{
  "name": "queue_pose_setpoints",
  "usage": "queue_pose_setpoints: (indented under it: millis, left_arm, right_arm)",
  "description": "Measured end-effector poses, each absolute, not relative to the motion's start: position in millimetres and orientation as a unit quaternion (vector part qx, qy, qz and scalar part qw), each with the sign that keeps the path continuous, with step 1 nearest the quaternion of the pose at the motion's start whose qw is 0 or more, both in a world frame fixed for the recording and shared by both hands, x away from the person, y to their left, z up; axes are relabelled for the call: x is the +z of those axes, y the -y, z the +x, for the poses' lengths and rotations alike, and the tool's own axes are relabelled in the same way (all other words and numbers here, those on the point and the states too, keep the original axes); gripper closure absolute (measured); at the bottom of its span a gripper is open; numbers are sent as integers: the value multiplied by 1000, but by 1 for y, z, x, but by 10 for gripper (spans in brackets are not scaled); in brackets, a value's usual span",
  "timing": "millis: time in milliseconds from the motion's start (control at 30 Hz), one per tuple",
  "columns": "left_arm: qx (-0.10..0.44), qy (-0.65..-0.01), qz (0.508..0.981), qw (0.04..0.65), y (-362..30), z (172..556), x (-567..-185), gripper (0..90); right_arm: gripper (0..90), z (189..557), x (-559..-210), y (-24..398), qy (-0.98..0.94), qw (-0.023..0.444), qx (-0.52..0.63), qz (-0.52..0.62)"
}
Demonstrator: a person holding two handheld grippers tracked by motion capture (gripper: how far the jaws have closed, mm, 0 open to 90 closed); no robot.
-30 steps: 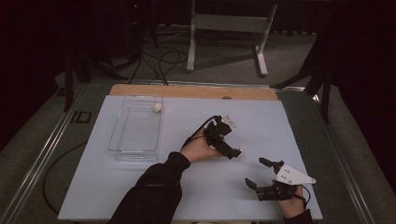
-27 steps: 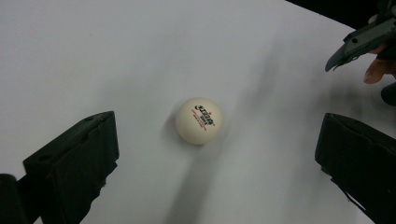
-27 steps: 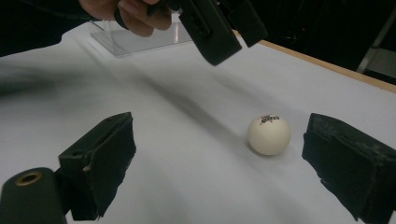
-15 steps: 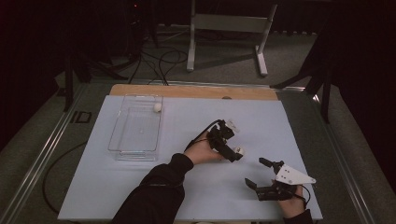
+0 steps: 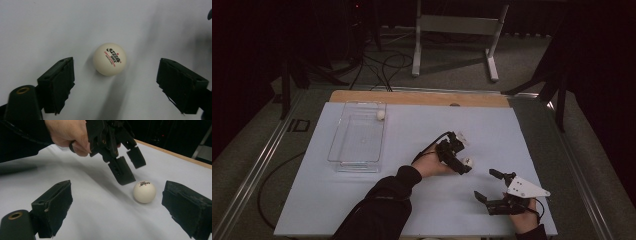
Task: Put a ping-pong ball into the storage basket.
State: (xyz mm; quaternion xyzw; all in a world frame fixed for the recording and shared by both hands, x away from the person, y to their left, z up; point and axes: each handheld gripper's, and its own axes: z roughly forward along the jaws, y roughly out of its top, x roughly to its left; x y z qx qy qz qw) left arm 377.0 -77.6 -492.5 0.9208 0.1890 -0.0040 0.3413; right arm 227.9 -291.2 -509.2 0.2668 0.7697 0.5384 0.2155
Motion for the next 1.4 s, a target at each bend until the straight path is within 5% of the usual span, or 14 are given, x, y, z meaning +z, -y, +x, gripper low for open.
queue_pose_setpoints:
  millis: [1067,1400]
  left_arm:
    - [14,-199,927,317,103,378,-516,504]
    - [3,-193,931,309,101,378,-512,522]
  right_arm:
    - [92,228,-509,292,-770,213,539,267]
    - [92,228,-510,292,-770,213,538,267]
